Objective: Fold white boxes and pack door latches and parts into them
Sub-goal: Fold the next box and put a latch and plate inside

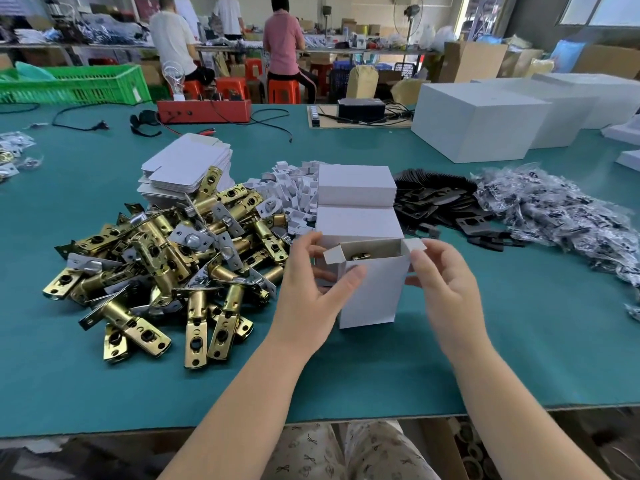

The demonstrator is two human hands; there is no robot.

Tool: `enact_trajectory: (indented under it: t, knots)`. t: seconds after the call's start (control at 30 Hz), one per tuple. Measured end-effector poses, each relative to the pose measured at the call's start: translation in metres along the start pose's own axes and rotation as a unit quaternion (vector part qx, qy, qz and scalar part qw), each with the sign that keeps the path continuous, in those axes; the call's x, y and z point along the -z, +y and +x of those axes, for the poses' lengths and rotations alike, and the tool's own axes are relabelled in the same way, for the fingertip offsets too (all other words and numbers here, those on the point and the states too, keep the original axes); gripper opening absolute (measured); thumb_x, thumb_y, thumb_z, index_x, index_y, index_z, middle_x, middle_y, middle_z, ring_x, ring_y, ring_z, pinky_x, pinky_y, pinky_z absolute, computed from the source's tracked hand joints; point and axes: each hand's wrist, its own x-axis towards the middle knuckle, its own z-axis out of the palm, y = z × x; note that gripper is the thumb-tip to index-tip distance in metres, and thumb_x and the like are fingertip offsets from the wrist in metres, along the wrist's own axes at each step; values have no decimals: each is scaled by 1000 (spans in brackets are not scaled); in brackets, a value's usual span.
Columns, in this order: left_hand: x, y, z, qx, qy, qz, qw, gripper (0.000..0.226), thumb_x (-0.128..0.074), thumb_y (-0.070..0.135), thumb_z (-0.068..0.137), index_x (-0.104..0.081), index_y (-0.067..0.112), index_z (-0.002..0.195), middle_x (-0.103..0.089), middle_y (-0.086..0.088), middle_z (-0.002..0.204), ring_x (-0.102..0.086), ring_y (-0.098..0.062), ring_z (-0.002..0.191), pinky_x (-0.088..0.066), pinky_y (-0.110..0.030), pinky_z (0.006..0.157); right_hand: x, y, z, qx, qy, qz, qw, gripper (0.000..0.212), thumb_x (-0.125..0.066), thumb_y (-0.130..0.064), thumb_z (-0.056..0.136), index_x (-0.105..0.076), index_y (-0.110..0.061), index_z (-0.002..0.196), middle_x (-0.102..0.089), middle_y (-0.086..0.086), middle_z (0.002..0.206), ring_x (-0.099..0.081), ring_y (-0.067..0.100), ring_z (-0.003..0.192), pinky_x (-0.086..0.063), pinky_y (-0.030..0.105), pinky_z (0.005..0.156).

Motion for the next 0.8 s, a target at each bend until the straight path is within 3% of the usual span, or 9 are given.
enact_trajectory:
  t: [0.13, 0.2, 0.3, 0.37, 0.47, 0.57, 0.63, 0.7, 0.8]
  knots:
    - [0, 3, 0, 13, 61, -37, 997, 46, -77, 47, 68, -48, 35, 103, -65, 13, 95, -66, -2, 85, -53, -17, 72, -2, -3, -4, 82, -35, -17, 996, 22, -56, -37, 87, -61, -55, 97, -66, -25, 95, -61, -2, 91, -47, 14, 78]
    - [1, 4, 0, 5, 71, -81, 994, 47, -79, 45, 66, -53, 32, 103, -69, 17, 91, -67, -3, 83, -52, -15, 72, -2, -5, -7, 94, -55, -3, 994, 22, -55, -38, 86, -61, -53, 102, -68, -19, 102, -63, 4, 97, -48, 16, 81]
    - [3, 7, -1, -28, 45, -86, 995, 39, -77, 31, 76, -59, 39, 110, -67, 16, 100, -66, -5, 92, -52, -18, 78, -2, -3, -11, 96, -67, 25, 993, 23, -54, -37, 85, -59, -40, 108, -70, -10, 97, -65, 5, 87, -48, 15, 74]
    - [2, 8, -3, -58, 9, -49, 997, 30, -66, 36, 84, -61, 42, 113, -66, 15, 106, -64, -11, 100, -52, -26, 86, -3, -3, -11, 95, -67, 25, 993, 23, -52, -37, 86, -59, -34, 108, -65, 8, 109, -63, 9, 86, -46, 18, 74]
    - [0, 11, -4, -70, -16, -31, 997, 26, -48, 42, 91, -62, 36, 112, -68, 12, 110, -62, -9, 104, -47, -21, 88, -5, -7, -8, 80, -56, 20, 995, 17, -48, -42, 86, -64, -47, 89, -58, -7, 110, -57, 9, 99, -45, 23, 82]
    - [0, 14, -2, -91, 4, -39, 995, 24, -47, 38, 92, -67, 30, 103, -70, 16, 104, -63, -9, 107, -46, -22, 90, -9, -9, -4, 29, -25, 47, 998, 20, -53, -38, 85, -67, -40, 72, -59, -18, 98, -56, 12, 99, -44, 32, 83]
    - [0, 15, -2, -107, 16, -43, 993, 20, -50, 34, 90, -69, 30, 98, -70, 21, 102, -63, -6, 106, -48, -21, 88, -13, -10, -3, 1, -5, 70, 998, 9, -57, -36, 82, -65, -39, 82, -62, -13, 98, -58, 11, 89, -47, 32, 77]
    - [-1, 16, -3, -81, 19, -87, 993, 21, -55, 34, 86, -67, 34, 104, -70, 17, 102, -63, -3, 99, -49, -22, 84, -16, -9, -3, -32, -1, 112, 993, 27, -60, -33, 78, -58, -41, 103, -64, -11, 109, -62, 7, 84, -50, 25, 71]
    - [-3, 17, -3, -17, 3, -207, 978, 43, -62, 21, 87, -51, 39, 124, -72, 7, 103, -64, -6, 92, -52, -23, 84, -15, -12, 1, 0, -27, 162, 986, 47, -56, -17, 82, -49, -42, 122, -67, -15, 114, -64, 4, 96, -50, 17, 78]
